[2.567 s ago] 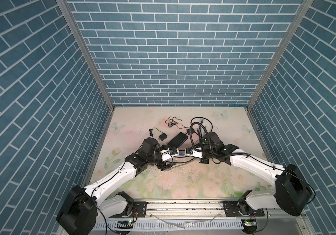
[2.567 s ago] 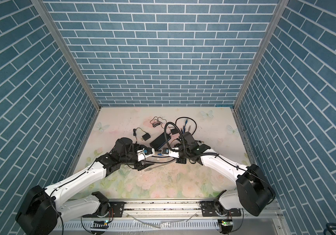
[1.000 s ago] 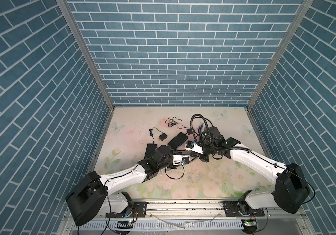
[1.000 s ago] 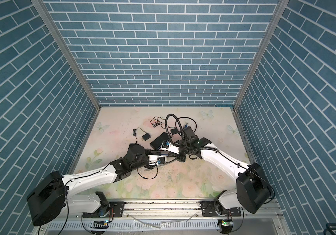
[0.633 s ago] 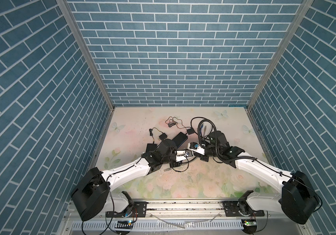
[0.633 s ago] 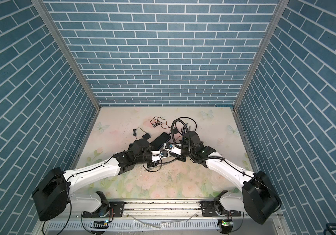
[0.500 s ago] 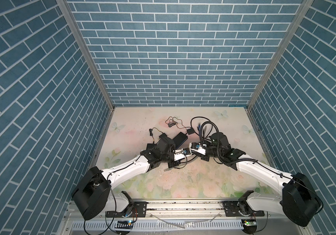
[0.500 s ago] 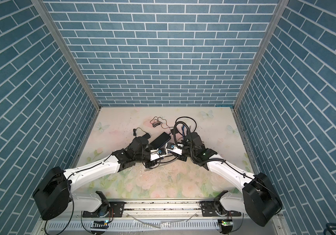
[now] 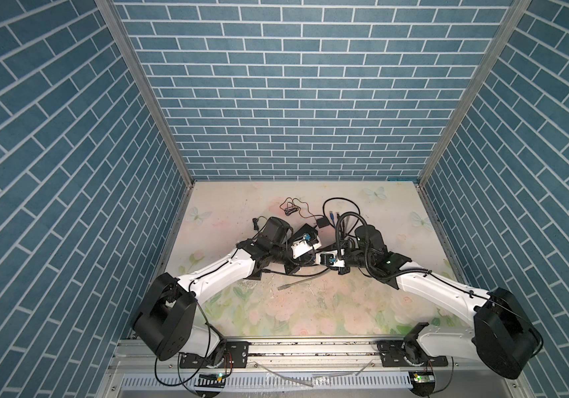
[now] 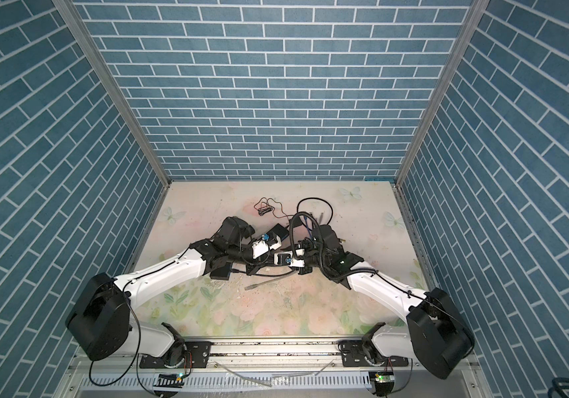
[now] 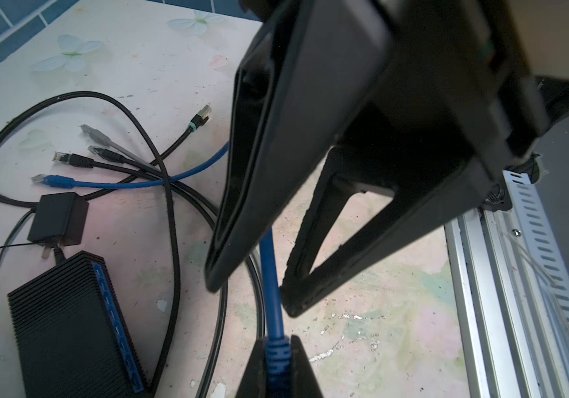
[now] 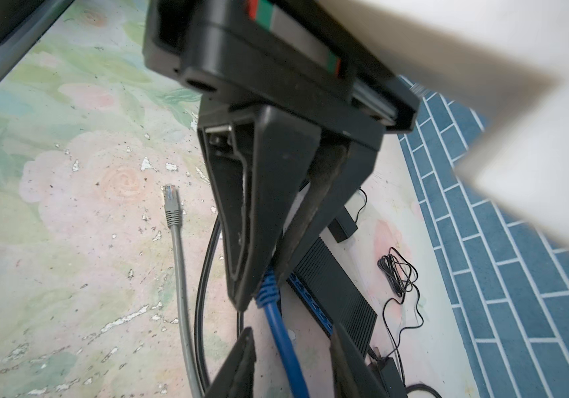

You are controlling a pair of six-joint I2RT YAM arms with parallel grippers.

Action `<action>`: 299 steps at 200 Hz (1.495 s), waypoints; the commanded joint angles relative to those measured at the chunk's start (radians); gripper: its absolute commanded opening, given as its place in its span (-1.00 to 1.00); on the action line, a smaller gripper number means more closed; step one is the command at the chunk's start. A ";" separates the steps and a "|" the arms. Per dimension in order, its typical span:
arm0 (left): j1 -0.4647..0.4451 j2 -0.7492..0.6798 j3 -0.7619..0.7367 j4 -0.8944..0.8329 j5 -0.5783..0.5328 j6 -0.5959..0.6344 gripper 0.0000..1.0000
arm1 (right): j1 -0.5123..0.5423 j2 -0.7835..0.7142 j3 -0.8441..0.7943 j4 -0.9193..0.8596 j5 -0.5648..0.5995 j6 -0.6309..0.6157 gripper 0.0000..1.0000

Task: Insert the plug into the switch port

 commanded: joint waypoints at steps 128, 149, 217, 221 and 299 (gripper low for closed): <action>0.019 -0.220 -0.333 0.428 -0.099 0.197 0.09 | -0.002 0.044 0.187 -0.367 -0.029 0.077 -1.00; 0.019 -0.273 -0.362 0.446 -0.151 0.243 0.16 | -0.009 0.077 0.252 -0.468 -0.049 0.132 -1.00; 0.016 -0.403 -0.439 0.506 -0.274 0.300 0.19 | -0.013 0.140 0.332 -0.566 -0.083 0.205 -1.00; 0.016 -0.407 -0.440 0.502 -0.274 0.302 0.19 | -0.013 0.138 0.333 -0.565 -0.084 0.207 -1.00; 0.015 -0.415 -0.460 0.475 -0.247 0.289 0.16 | -0.017 0.126 0.332 -0.558 -0.109 0.209 -1.00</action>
